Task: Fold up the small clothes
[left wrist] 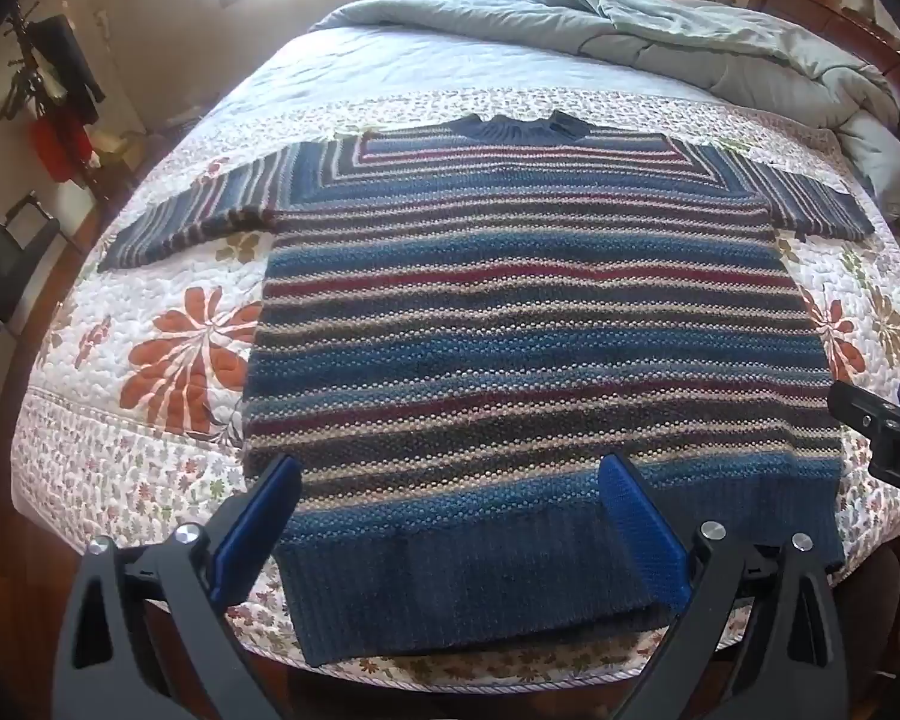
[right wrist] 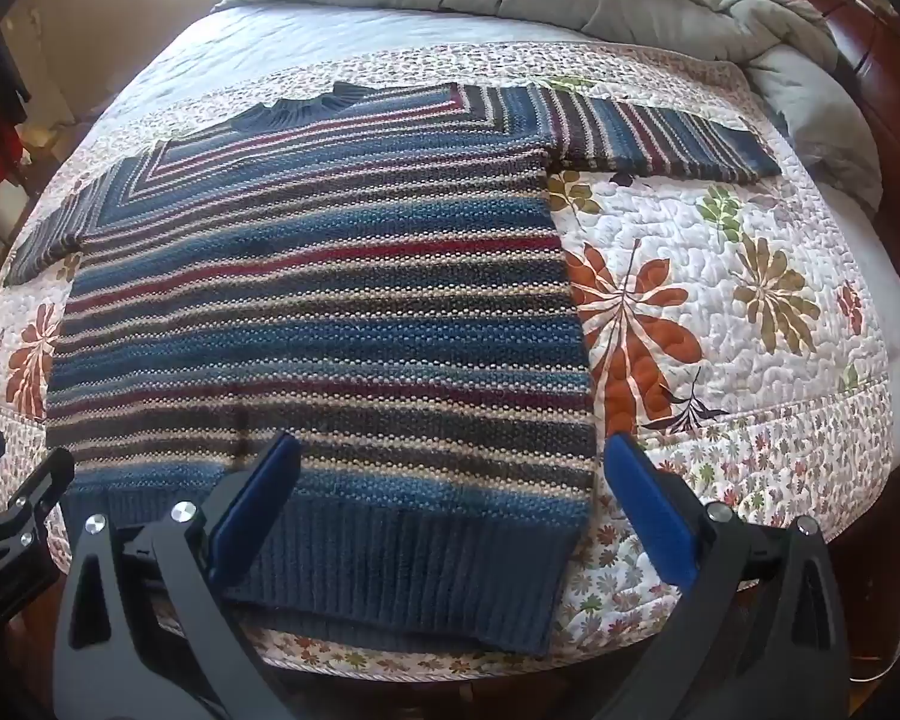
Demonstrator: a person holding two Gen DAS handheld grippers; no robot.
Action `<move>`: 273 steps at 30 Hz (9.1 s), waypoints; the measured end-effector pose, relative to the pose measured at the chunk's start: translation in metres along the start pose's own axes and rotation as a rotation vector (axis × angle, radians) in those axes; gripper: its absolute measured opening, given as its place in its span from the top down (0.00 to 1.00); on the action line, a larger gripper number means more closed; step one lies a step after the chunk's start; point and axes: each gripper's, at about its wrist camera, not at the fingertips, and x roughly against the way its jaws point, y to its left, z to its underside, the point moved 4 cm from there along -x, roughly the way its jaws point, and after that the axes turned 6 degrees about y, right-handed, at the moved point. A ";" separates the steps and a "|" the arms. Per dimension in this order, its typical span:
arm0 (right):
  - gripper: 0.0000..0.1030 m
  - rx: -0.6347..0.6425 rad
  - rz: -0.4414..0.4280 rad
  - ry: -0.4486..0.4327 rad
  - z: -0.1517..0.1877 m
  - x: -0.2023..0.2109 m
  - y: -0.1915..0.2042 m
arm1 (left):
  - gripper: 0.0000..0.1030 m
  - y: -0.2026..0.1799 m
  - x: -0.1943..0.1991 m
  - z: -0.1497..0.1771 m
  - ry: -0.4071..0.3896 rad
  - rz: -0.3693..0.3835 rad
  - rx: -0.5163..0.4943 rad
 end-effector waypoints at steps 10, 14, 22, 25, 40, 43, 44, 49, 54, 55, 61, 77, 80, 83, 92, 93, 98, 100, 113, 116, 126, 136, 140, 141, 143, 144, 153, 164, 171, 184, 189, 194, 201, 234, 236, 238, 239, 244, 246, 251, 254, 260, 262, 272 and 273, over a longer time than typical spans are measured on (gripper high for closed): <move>0.02 0.004 -0.002 0.007 -0.001 -0.002 0.007 | 0.03 0.006 0.002 -0.009 0.009 0.016 0.003; 0.02 0.001 -0.012 0.001 -0.002 -0.003 0.010 | 0.04 0.005 0.005 -0.006 -0.017 0.010 0.024; 0.02 0.018 -0.022 0.003 0.001 -0.004 0.007 | 0.04 0.005 0.005 -0.006 -0.017 0.004 0.026; 0.02 0.020 -0.016 0.001 0.001 -0.005 0.006 | 0.04 0.005 0.005 -0.006 -0.018 0.000 0.025; 0.02 0.015 -0.007 0.004 -0.001 -0.005 -0.001 | 0.04 0.008 0.003 -0.008 -0.020 -0.004 0.032; 0.02 0.015 -0.008 0.004 -0.001 -0.005 -0.002 | 0.04 0.008 0.003 -0.009 -0.021 -0.004 0.033; 0.02 0.016 -0.007 0.004 -0.002 -0.005 -0.002 | 0.04 0.008 0.003 -0.009 -0.020 -0.005 0.032; 0.02 0.017 -0.007 0.006 -0.002 -0.005 -0.002 | 0.04 0.008 0.003 -0.009 -0.018 -0.004 0.031; 0.02 0.017 -0.008 0.011 -0.001 -0.008 -0.002 | 0.03 0.008 0.003 -0.009 -0.017 -0.004 0.032; 0.02 0.016 -0.008 0.012 -0.001 -0.008 -0.002 | 0.03 0.008 0.003 -0.009 -0.018 -0.005 0.032; 0.02 0.016 -0.008 0.013 0.000 -0.009 -0.003 | 0.04 0.009 0.000 -0.008 -0.014 -0.003 0.036; 0.02 0.015 -0.009 0.017 0.001 -0.013 -0.004 | 0.03 0.010 -0.002 -0.007 -0.010 -0.001 0.035; 0.02 0.014 -0.008 0.018 0.001 -0.014 -0.004 | 0.03 0.010 -0.002 -0.007 -0.010 -0.001 0.035; 0.02 0.013 -0.009 0.020 0.001 -0.014 -0.004 | 0.03 0.010 -0.002 -0.007 -0.010 -0.001 0.034; 0.02 0.014 -0.010 0.025 0.001 -0.016 -0.004 | 0.03 0.009 -0.004 -0.006 -0.007 -0.001 0.035; 0.02 0.014 -0.009 0.026 0.001 -0.016 -0.004 | 0.03 0.009 -0.004 -0.006 -0.006 -0.001 0.034; 0.02 0.019 -0.014 0.029 0.000 -0.018 -0.004 | 0.03 0.008 -0.005 -0.006 -0.002 -0.003 0.034; 0.02 0.023 -0.016 0.031 -0.003 -0.020 -0.008 | 0.03 0.007 -0.010 -0.008 0.008 -0.006 0.034; 0.02 -0.097 0.100 0.097 -0.134 -0.067 -0.175 | 0.03 -0.084 -0.057 -0.159 -0.017 0.025 -0.006; 0.02 -0.177 0.138 0.116 -0.177 -0.092 -0.240 | 0.03 -0.135 -0.079 -0.202 -0.005 0.045 -0.038; 0.02 -0.366 0.002 0.217 -0.248 -0.172 -0.381 | 0.03 -0.252 -0.150 -0.266 0.059 0.090 -0.059; 0.03 -0.478 -0.066 0.188 -0.260 -0.201 -0.425 | 0.03 -0.261 -0.175 -0.278 0.047 0.038 -0.089; 0.51 -0.506 -0.048 0.133 -0.266 -0.194 -0.435 | 0.03 -0.239 -0.173 -0.281 0.041 0.028 -0.065; 0.70 -0.500 -0.062 0.116 -0.267 -0.191 -0.436 | 0.03 -0.231 -0.171 -0.281 0.035 0.019 -0.062; 0.88 -0.482 -0.092 0.088 -0.268 -0.179 -0.434 | 0.03 -0.212 -0.168 -0.282 0.021 -0.005 -0.049; 0.88 -0.471 -0.098 0.067 -0.269 -0.172 -0.430 | 0.03 -0.203 -0.167 -0.283 0.018 -0.015 -0.041; 0.88 0.060 -0.010 -0.197 -0.263 -0.073 -0.236 | 0.03 -0.103 -0.154 -0.270 0.011 -0.069 0.055; 0.56 0.467 -0.222 -0.084 -0.182 -0.091 0.030 | 0.03 -0.012 -0.142 -0.238 0.047 -0.079 0.167; 0.45 0.300 -0.347 -0.028 -0.146 -0.069 -0.025 | 0.04 -0.032 -0.148 -0.222 0.107 0.073 0.154; 0.44 0.259 -0.328 -0.037 -0.085 -0.065 -0.073 | 0.10 -0.153 -0.187 -0.227 0.351 0.484 0.139; 0.42 0.255 -0.329 -0.050 -0.074 -0.067 -0.075 | 0.25 -0.168 -0.188 -0.231 0.344 0.548 0.148; 0.39 0.269 -0.311 -0.055 -0.065 -0.068 -0.075 | 0.67 -0.176 -0.192 -0.237 0.362 0.655 0.187; 0.37 0.259 -0.310 -0.049 -0.059 -0.064 -0.075 | 0.94 -0.156 -0.179 -0.248 0.275 0.607 0.261; 0.56 0.055 -0.072 0.044 -0.180 -0.134 -0.082 | 0.85 0.006 -0.212 -0.256 0.116 0.282 0.290; 0.56 0.044 -0.052 0.047 -0.175 -0.135 -0.086 | 0.81 0.005 -0.217 -0.253 0.117 0.268 0.289; 0.54 0.050 -0.027 0.047 -0.173 -0.133 -0.084 | 0.79 0.008 -0.216 -0.250 0.116 0.284 0.292; 0.51 0.057 -0.019 0.044 -0.173 -0.131 -0.082 | 0.77 0.013 -0.211 -0.249 0.117 0.302 0.297; 0.42 0.056 -0.093 0.020 -0.157 -0.112 -0.087 | 0.41 0.055 -0.181 -0.260 0.030 0.329 0.333; 0.39 0.045 -0.111 0.011 -0.151 -0.105 -0.090 | 0.39 0.063 -0.181 -0.269 0.039 0.329 0.337; 0.37 0.041 -0.176 -0.005 -0.135 -0.089 -0.082 | 0.38 0.045 -0.205 -0.287 0.120 0.361 0.285; 0.35 0.064 -0.177 -0.023 -0.132 -0.084 -0.074 | 0.30 0.032 -0.209 -0.284 0.124 0.380 0.277; 0.34 0.069 -0.282 -0.056 -0.135 -0.068 -0.060 | 0.62 0.031 -0.228 -0.282 0.172 0.411 0.370; 0.34 0.042 -0.406 0.013 -0.138 -0.076 -0.051 | 0.91 0.031 -0.232 -0.279 0.190 0.484 0.415; 0.31 -0.029 -0.405 0.102 -0.175 -0.114 -0.034 | 0.92 0.028 -0.194 -0.259 0.109 0.392 0.367; 0.30 -0.049 -0.414 0.108 -0.178 -0.116 -0.034 | 0.92 0.028 -0.192 -0.255 0.109 0.392 0.363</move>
